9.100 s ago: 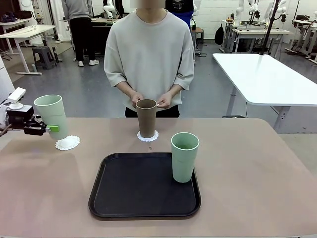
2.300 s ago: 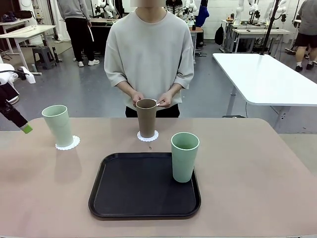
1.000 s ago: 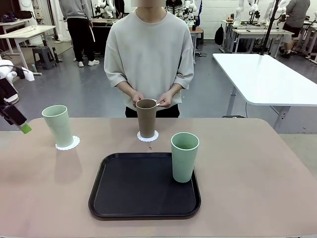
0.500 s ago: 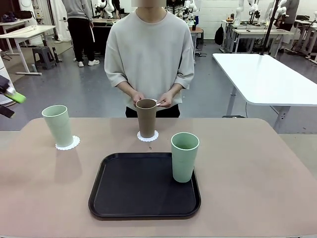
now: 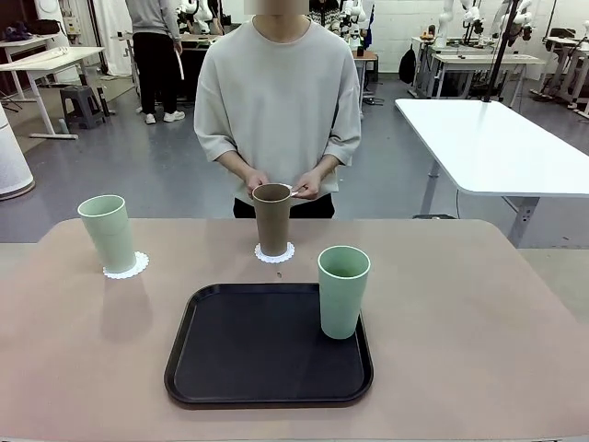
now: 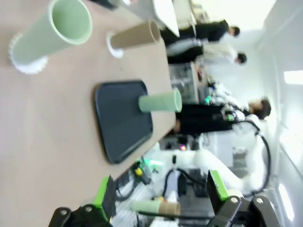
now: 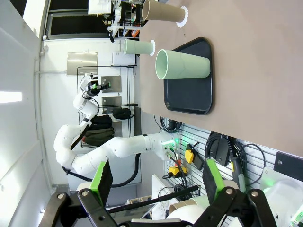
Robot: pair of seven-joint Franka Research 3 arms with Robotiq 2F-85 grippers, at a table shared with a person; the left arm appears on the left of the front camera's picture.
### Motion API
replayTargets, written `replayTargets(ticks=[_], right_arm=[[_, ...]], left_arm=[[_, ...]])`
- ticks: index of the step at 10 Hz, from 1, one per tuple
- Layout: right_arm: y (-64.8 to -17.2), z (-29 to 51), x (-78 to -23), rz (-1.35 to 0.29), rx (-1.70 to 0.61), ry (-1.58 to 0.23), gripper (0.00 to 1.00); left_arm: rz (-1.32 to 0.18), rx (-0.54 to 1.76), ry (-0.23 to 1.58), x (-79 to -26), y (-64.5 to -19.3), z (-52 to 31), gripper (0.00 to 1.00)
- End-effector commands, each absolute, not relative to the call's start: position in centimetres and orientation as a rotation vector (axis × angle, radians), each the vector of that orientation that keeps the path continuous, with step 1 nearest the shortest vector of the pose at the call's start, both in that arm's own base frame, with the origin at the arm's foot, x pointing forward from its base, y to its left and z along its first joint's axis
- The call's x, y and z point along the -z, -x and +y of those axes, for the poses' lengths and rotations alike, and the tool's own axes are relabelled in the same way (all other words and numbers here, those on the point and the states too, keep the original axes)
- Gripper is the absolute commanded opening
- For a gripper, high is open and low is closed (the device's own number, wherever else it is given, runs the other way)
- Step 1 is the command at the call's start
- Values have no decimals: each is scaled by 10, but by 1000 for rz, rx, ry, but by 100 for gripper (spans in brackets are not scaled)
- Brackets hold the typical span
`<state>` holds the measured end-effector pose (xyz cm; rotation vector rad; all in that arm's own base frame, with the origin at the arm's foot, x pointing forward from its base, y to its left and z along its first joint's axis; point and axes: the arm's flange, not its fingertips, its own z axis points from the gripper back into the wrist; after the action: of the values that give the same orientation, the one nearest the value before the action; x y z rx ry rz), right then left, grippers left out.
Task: Place coasters on the table and set cups on them.
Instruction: Take one Reusable plastic cup from the Flat Tray and place it on a coaster set by the human.
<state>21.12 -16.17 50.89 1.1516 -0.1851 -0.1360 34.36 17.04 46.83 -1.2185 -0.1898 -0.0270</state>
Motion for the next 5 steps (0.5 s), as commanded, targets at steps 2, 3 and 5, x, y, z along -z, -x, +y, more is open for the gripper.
replayTargets(ticks=[2,3,5], right_arm=[[-212,-161,-510,-193,127,-1169,100],[-212,-161,-510,-193,127,-1169,100],[-212,-161,-510,-193,127,-1169,100]], left_arm=[[-78,199,1259,-465,-351,217,100],[-100,236,1273,-464,-352,226,100],[-96,168,1277,-463,-345,207,100]])
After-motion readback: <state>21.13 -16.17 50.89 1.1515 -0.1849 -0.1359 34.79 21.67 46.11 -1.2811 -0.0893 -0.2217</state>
